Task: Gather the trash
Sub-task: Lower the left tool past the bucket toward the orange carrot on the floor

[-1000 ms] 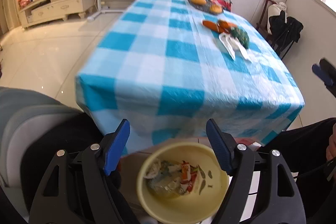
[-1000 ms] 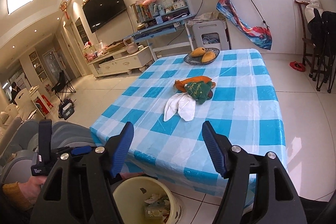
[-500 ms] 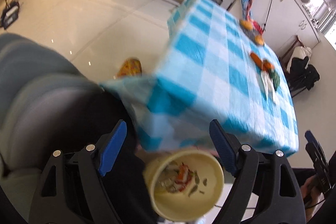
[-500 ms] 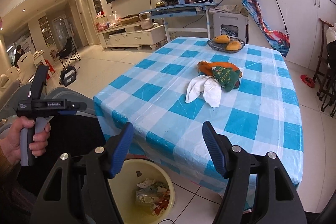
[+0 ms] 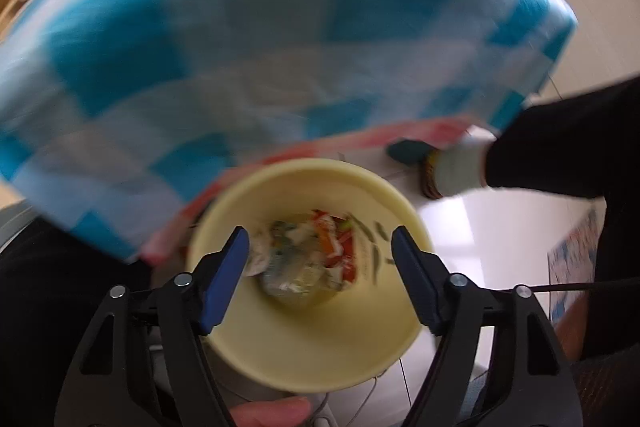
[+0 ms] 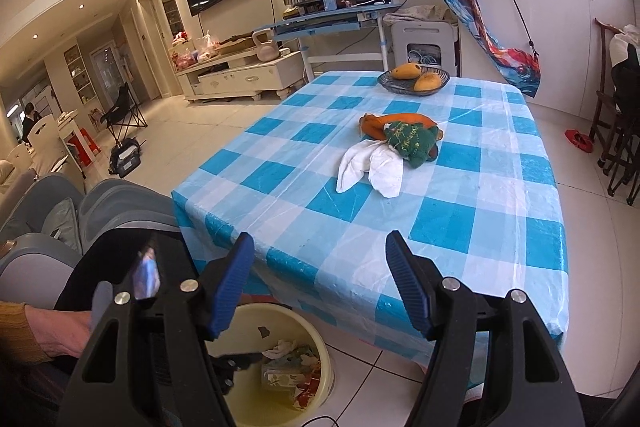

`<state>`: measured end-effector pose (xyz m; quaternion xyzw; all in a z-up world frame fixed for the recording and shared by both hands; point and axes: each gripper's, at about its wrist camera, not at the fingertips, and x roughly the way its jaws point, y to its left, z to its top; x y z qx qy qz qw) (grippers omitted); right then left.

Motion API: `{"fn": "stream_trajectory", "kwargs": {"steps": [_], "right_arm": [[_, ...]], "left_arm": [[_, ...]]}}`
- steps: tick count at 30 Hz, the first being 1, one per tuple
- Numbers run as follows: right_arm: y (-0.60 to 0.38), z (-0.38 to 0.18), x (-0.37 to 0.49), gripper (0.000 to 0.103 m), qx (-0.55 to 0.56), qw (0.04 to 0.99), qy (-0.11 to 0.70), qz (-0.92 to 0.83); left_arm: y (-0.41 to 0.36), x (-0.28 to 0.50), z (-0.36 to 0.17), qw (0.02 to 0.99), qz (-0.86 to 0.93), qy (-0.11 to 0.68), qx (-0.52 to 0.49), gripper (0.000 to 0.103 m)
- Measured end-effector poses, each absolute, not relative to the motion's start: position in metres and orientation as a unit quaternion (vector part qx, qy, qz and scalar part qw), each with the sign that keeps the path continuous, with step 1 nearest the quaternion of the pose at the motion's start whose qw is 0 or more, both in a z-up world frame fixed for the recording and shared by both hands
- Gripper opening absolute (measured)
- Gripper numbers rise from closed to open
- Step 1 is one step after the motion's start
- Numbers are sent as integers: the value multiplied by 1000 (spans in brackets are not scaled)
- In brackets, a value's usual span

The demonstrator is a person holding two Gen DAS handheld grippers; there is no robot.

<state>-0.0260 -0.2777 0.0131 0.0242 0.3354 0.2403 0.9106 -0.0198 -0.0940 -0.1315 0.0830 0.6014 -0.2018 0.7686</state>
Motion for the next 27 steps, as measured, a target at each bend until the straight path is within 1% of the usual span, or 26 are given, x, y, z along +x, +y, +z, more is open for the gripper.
{"fn": "stream_trajectory", "kwargs": {"steps": [3,7,9,10,12,15,20,24,27], "right_arm": [[-281,14,-25,66,33,911,334,238],[-281,14,-24,66,35,912,335,236],[-281,14,-24,66,34,911,336,236],[-282,13,-24,66,36,911,338,236],[-282,11,-23,66,39,909,342,236],[-282,10,-22,66,42,907,344,240],[-281,9,-22,66,43,906,345,242],[-280,9,-22,66,43,905,346,242],[-280,8,-22,66,42,905,348,239]], "left_arm": [[-127,-24,-162,719,-249,632,145,69],[-162,-39,-231,641,-253,649,323,69],[-165,-45,-257,608,-249,659,366,69],[-165,-45,-266,597,-250,666,372,67],[-163,-38,-278,586,-253,684,353,67],[-158,-24,-280,607,-252,685,316,67],[-149,-15,-260,655,-246,672,243,67],[-162,-26,-246,668,-276,641,259,67],[-175,-38,-228,678,-319,614,250,67]]}}
